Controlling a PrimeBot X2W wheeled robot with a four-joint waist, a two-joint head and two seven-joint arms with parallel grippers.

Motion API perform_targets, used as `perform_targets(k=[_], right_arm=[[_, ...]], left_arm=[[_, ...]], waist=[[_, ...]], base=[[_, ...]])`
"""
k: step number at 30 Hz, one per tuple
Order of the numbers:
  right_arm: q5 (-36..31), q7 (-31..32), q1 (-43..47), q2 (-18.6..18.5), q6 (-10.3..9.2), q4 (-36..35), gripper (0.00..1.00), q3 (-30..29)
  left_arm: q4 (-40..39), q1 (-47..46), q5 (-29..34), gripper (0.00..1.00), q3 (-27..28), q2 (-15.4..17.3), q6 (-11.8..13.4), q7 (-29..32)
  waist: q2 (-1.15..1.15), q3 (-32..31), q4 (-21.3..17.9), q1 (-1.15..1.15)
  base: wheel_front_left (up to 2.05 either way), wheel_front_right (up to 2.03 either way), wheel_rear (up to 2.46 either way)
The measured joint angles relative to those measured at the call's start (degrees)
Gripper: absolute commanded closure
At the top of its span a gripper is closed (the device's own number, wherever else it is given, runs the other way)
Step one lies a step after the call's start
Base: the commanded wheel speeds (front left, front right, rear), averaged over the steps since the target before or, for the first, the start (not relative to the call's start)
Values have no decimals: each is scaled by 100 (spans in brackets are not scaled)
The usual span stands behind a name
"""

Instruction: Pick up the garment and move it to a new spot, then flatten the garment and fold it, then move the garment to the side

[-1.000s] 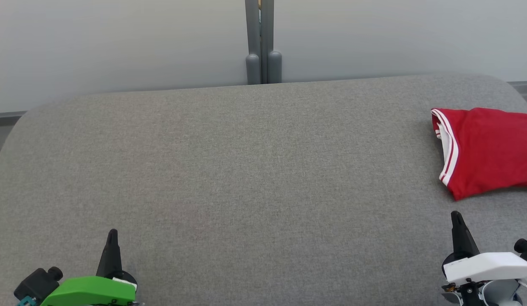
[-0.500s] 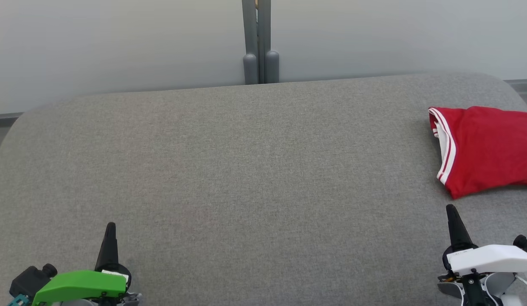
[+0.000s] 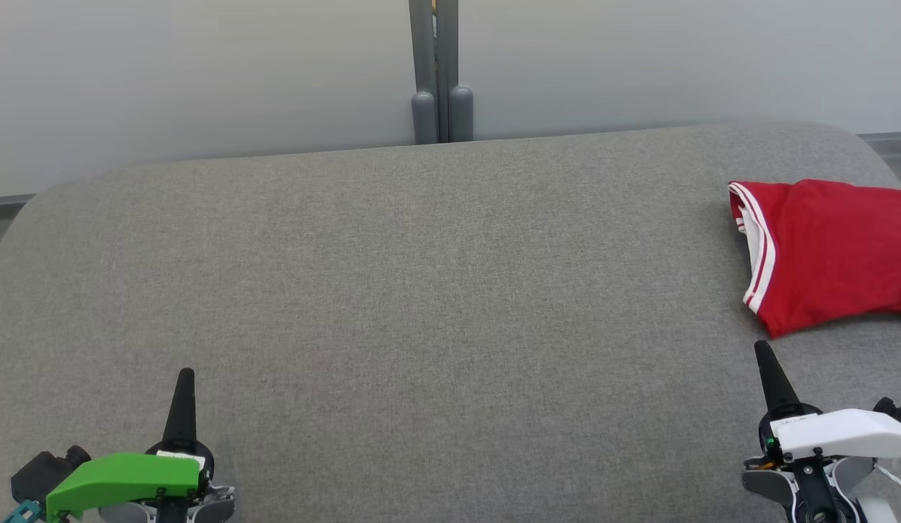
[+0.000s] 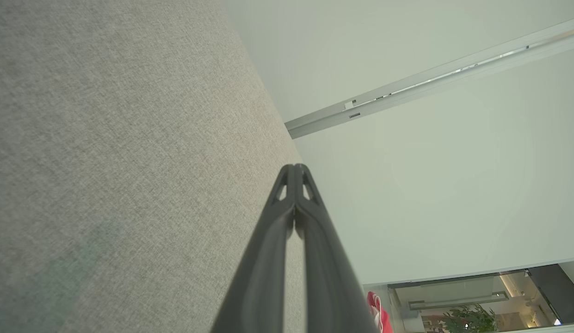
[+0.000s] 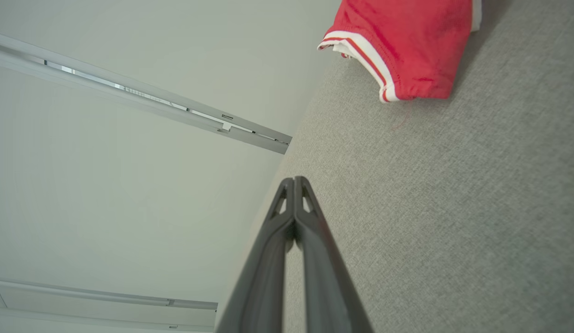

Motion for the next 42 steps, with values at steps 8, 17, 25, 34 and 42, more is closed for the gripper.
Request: perform_targets(k=[8, 17, 25, 34, 42], right_arm=[[477, 110, -60, -7, 0, 16, 100, 27], [994, 225, -125, -15, 0, 33, 100, 59], [1411, 310, -197, -19, 0, 47, 100, 86], [1846, 402, -246, -25, 0, 59, 100, 109], [2216, 494, -308, -32, 0, 71, 100, 129]], left_arm=[[-40, -43, -391, 100, 37, -3, 0, 97], [-78, -116, -802, 100, 73, -5, 0, 205], [-101, -164, -1150, 100, 98, -8, 0, 298], [-127, -224, -1519, 100, 131, -10, 0, 396], [-153, -252, -1834, 100, 158, -13, 0, 486]], waist=[[0, 3, -25, 0], [0, 6, -53, 0], [0, 9, -78, 0], [0, 12, -106, 0], [0, 15, -131, 0]], base=[[0, 0, 0], [0, 0, 0], [0, 0, 0], [0, 0, 0], [0, 0, 0]])
